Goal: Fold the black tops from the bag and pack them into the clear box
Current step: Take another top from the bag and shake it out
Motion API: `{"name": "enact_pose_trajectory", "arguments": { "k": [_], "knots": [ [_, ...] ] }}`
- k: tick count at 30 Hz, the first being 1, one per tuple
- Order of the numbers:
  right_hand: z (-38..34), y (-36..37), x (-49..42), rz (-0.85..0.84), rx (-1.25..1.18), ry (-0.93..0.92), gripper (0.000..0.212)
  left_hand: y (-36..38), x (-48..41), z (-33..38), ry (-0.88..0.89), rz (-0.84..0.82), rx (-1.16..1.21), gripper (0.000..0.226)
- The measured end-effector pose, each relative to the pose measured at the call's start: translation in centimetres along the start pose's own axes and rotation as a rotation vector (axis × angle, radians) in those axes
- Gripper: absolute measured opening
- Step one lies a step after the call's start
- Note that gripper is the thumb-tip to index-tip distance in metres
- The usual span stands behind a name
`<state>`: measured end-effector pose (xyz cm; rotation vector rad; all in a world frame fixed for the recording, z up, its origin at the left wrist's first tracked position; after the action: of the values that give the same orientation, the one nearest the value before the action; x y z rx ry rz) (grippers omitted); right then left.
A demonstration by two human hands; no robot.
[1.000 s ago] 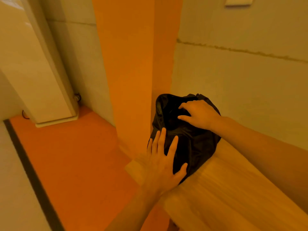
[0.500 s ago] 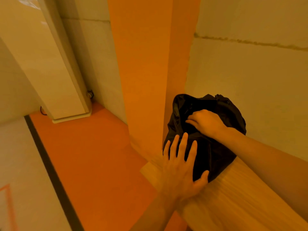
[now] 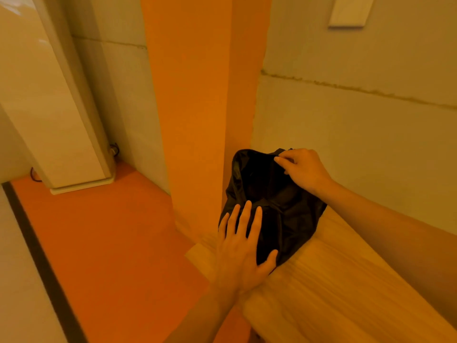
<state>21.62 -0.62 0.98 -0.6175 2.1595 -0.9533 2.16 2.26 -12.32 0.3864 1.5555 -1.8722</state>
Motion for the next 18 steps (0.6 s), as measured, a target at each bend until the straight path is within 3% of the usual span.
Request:
{"name": "enact_pose_trajectory", "arguments": {
  "k": [6,11,15,18],
  "knots": [
    [-0.2,-5.2,0.1,0.103,-0.301,0.182,0.019,0.1,0.1,0.0,-0.008,-0.001,-0.002,0.082],
    [-2.1,-8.8,-0.6,0.167,-0.446,0.173,0.018,0.2,0.1,-0.1,-0.02,-0.006,-0.005,0.082],
    [-2.9,-8.5,-0.6,0.111,-0.394,0.188,0.018,0.5,0.1,-0.2,-0.028,-0.015,0.008,0.083],
    [-2.9,-6.6,-0.1,-0.017,-0.208,0.183,0.019,0.7,0.1,-0.2,-0.024,-0.028,0.018,0.084]
  ]
}}
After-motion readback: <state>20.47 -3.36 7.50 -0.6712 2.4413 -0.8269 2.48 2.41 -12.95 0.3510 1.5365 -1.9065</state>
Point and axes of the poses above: each hand's wrist, its own x-axis away from the middle knuckle, its own y-axis out of the palm, z = x × y, the point moved 10 cm from there along -x, towards the middle knuckle, and after that the axes turned 2 degrees about z, right-handed, at the moved point
